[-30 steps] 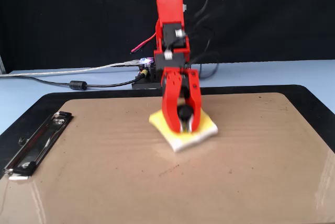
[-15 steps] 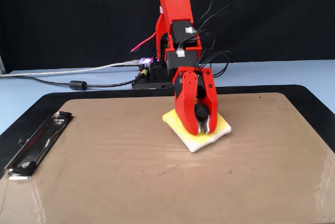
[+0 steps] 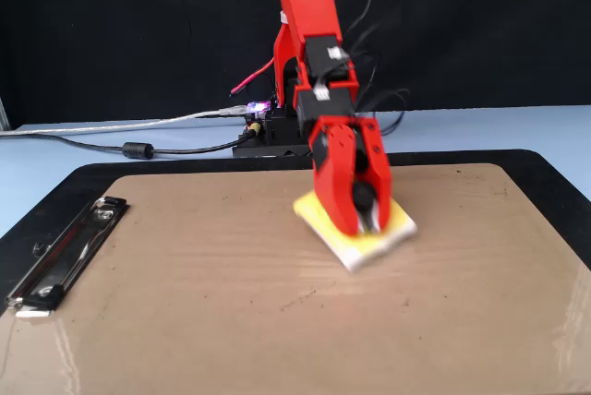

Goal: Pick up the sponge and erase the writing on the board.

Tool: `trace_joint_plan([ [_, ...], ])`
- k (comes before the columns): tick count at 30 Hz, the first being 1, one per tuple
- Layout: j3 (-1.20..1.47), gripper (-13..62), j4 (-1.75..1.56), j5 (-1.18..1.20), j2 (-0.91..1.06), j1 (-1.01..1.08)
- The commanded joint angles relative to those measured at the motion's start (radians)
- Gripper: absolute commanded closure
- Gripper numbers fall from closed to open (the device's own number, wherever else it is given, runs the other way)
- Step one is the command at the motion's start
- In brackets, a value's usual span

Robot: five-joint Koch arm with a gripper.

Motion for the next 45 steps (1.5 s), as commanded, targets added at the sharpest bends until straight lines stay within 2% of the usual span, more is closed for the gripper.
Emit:
trace_joint_plan([
  [1,0.035,56.6,0.005,-0.014,0.009,-0.008],
  [3,0.184,56.6,0.04,-0.014,0.167,-0.009],
  [7,0.555,56.6,0.115,-0.017,0.624,-0.011],
  [9,0.607,56.6,0.144,-0.017,0.727,-0.021],
  [12,0.538,56.6,0.11,-0.02,0.578,-0.04],
  [16,0.181,56.6,0.011,-0.015,0.15,-0.035],
  [18,0.026,56.6,0.006,-0.014,0.023,-0.037],
  [21,0.135,56.6,0.028,-0.012,0.12,-0.037],
  [26,0.6,56.6,0.075,-0.014,0.635,-0.038],
  [29,0.73,56.6,0.101,-0.014,0.813,-0.032],
  [32,0.667,56.6,0.084,-0.008,0.739,-0.003],
  [35,0.443,56.6,0.08,0.017,0.482,0.14],
  [39,0.235,56.6,0.049,0.061,0.227,0.149],
  [45,0.482,56.6,0.044,0.066,0.495,0.158],
])
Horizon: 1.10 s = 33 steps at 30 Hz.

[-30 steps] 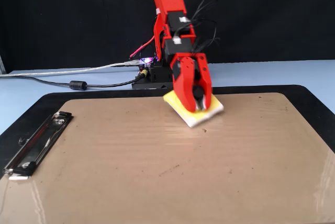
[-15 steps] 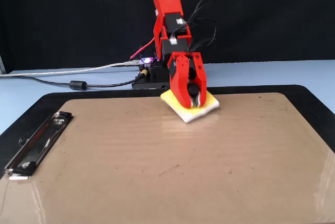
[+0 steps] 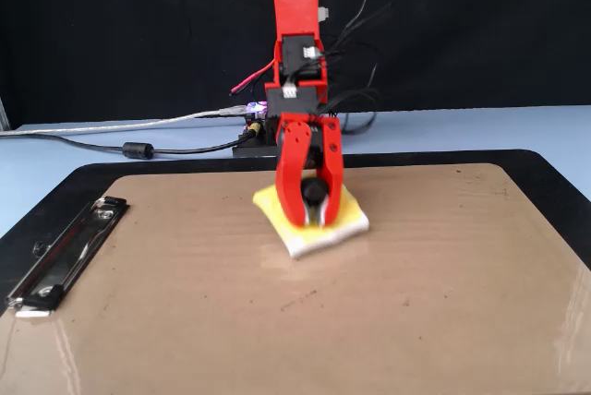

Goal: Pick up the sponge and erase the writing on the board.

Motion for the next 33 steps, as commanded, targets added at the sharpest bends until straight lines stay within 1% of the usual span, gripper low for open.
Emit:
trace_joint_plan([
  [1,-0.021,56.6,0.017,0.008,0.054,-0.014],
  [4,-0.219,56.6,-0.034,0.006,-0.212,-0.002],
  [5,-0.347,56.6,-0.075,0.006,-0.342,0.002],
  [7,-0.528,56.6,-0.123,0.005,-0.534,-0.002],
  [9,-0.718,56.6,-0.124,0.0,-0.71,-0.002],
  [10,-0.776,56.6,-0.123,0.0,-0.749,-0.003],
  [11,-0.796,56.6,-0.115,0.0,-0.758,0.0],
  [13,-0.706,56.6,-0.078,0.006,-0.68,0.006],
  [15,-0.532,56.6,-0.049,0.008,-0.505,0.018],
  [16,-0.405,56.6,-0.044,0.008,-0.379,0.032],
  [19,-0.199,56.6,-0.049,0.051,-0.175,0.089],
  [20,-0.196,56.6,-0.057,0.071,-0.183,0.107],
  [22,-0.27,56.6,-0.074,0.104,-0.27,0.135],
  [26,-0.643,56.6,-0.114,0.11,-0.611,0.156],
  [28,-0.762,56.6,-0.107,0.11,-0.704,0.158],
  [30,-0.744,56.6,-0.091,0.104,-0.686,0.153],
  [33,-0.552,56.6,-0.048,0.078,-0.495,0.117],
])
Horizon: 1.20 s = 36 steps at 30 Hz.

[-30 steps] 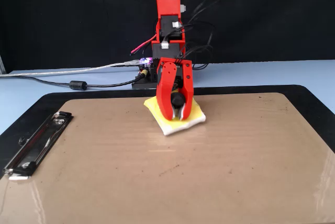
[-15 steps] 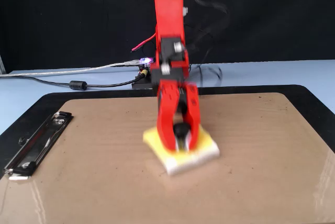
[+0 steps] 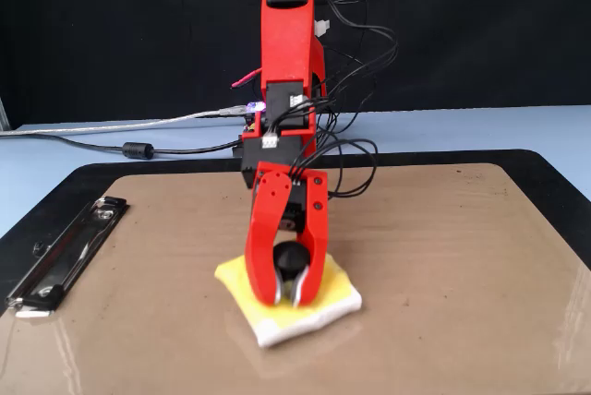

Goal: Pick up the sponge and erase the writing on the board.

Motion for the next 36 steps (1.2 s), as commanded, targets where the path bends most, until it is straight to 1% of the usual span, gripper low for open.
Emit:
trace_joint_plan([
  [1,0.206,56.6,0.078,-0.052,0.207,-0.061],
  [5,0.537,56.6,0.167,-0.284,0.592,-0.241],
  [7,0.609,56.6,0.229,-0.373,0.724,-0.342],
  [9,0.627,56.6,0.284,-0.462,0.804,-0.489],
  [13,0.618,56.6,0.288,-0.614,0.782,-0.683],
  [20,0.508,56.6,0.288,-0.647,0.703,-0.816],
  [27,0.314,56.6,0.288,-0.689,0.492,-0.876],
  [30,0.281,56.6,0.285,-0.687,0.479,-0.885],
  [34,0.258,56.5,0.288,-0.692,0.439,-0.974],
  [36,0.264,56.5,0.288,-0.69,0.439,-0.979],
])
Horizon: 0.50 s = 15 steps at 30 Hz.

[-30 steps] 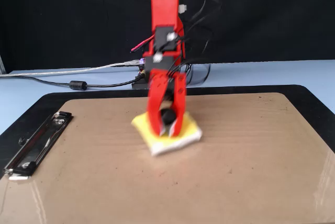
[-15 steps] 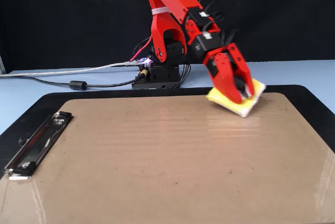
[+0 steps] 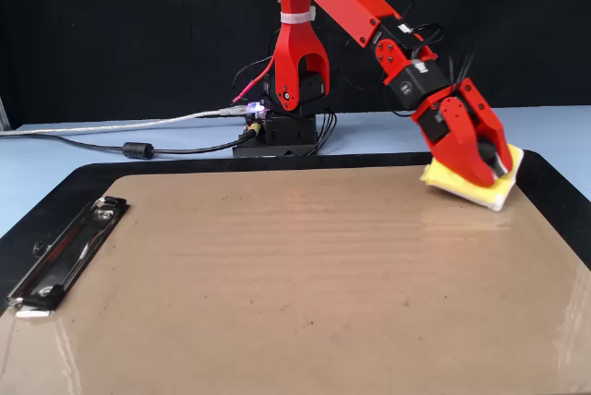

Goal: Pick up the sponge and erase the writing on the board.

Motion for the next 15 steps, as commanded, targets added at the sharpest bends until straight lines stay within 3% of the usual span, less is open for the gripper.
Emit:
trace_joint_plan([
  [1,-0.035,56.5,-0.011,-0.025,0.014,-0.012],
  [11,0.141,54.8,-0.012,-0.017,0.11,-0.014],
  [15,0.143,30.5,-0.012,-0.015,0.118,-0.017],
])
